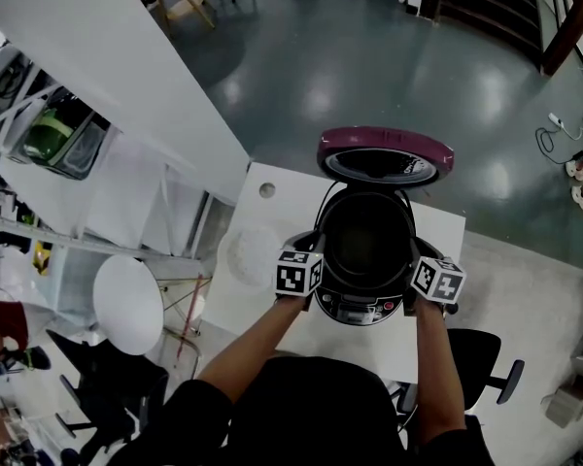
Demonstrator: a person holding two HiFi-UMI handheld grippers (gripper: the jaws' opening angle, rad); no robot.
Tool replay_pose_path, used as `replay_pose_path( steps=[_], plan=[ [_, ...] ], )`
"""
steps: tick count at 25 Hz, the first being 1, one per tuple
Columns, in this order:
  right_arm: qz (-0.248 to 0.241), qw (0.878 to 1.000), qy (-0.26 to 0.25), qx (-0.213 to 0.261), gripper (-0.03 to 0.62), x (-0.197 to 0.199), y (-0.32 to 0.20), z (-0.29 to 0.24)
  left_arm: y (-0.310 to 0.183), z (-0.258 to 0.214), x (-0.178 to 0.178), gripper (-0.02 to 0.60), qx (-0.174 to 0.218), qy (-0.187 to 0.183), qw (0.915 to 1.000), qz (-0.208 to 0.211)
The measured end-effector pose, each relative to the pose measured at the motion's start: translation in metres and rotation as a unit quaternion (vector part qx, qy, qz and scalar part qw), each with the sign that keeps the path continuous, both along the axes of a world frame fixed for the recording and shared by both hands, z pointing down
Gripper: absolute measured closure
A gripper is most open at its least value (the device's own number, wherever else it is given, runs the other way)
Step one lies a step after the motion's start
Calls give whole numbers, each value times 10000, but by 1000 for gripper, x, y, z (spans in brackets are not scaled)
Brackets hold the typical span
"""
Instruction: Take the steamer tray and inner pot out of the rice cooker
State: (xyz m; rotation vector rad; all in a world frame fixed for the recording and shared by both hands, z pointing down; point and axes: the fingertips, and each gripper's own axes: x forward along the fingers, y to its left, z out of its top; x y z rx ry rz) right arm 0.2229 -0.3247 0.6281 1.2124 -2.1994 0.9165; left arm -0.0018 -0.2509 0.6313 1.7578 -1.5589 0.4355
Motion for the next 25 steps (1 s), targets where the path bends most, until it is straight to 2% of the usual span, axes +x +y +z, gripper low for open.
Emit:
replay_pose_path(
  steps=[13, 25],
  plan=[
    [170, 9977, -593, 263, 577, 1, -1, -44, 8, -47, 2, 551, 521, 161, 9982, -261],
    [-166, 9939, -770, 768, 577, -3, 11, -90, 28, -89, 1, 554, 1015, 156, 9937, -443]
  ],
)
